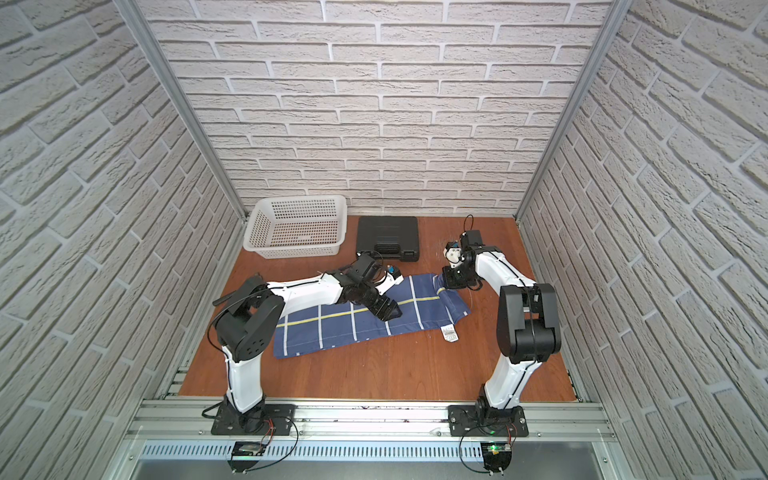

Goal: Roll up the pillowcase
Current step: Roll the pillowcase at the center of the board.

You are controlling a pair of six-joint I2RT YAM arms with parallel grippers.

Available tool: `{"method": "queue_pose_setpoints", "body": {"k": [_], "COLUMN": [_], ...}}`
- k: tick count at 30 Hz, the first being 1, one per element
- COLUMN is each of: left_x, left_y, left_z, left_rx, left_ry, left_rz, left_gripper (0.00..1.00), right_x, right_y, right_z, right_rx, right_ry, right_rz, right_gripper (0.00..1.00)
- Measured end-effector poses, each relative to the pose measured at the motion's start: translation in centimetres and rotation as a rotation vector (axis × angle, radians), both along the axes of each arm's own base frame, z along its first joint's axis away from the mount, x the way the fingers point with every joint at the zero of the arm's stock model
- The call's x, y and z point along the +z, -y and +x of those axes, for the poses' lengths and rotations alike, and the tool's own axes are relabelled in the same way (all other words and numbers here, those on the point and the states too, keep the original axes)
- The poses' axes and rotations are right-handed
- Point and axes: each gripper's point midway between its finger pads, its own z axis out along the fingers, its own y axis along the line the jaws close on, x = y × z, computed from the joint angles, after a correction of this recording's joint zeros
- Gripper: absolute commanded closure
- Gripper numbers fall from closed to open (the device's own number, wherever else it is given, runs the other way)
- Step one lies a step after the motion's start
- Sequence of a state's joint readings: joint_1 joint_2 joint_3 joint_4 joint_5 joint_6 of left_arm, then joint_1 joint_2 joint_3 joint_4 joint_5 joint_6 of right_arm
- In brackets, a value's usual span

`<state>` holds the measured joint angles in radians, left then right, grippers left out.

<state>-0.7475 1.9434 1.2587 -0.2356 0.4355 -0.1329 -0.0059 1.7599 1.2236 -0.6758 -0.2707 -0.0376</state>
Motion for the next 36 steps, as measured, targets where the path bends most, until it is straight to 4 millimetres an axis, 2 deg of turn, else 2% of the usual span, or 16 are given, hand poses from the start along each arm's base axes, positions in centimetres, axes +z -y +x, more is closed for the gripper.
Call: {"method": "queue_pose_setpoints", "body": {"k": [4, 16, 27, 32, 36], "left_x": [-0.2, 0.2, 0.1, 0.1, 0.1], "left_y": [0.1, 0.6, 0.5, 0.5, 0.5], "left_z": [0.1, 0.2, 0.1, 0.1, 0.1], "left_rx": [-0.001, -0.006, -0.003, 0.002, 0.006], "left_ry": [-0.004, 0.003, 0.0, -0.004, -0.008], "left_rz": [0.003, -0.003, -0.002, -0.002, -0.002], "left_gripper": [0.14, 0.14, 0.14, 0.14, 0.14], "right_x": [0.4, 0.6, -0.5, -0.4, -0.7], "right_y": [-1.1, -6.6, -8.6, -9.2, -9.6], "right_z": [-0.8, -1.1, -0.8, -0.1, -0.1], "right_rx": [0.018, 0.123, 0.092, 0.047, 0.028], "right_ry": [0.006, 0.028, 0.006, 0.021, 0.019], "right_rz": [0.023, 0.055, 0.097, 0.134, 0.16], "right_gripper": [0.91, 0.88, 0.91, 0.94, 0.9]}}
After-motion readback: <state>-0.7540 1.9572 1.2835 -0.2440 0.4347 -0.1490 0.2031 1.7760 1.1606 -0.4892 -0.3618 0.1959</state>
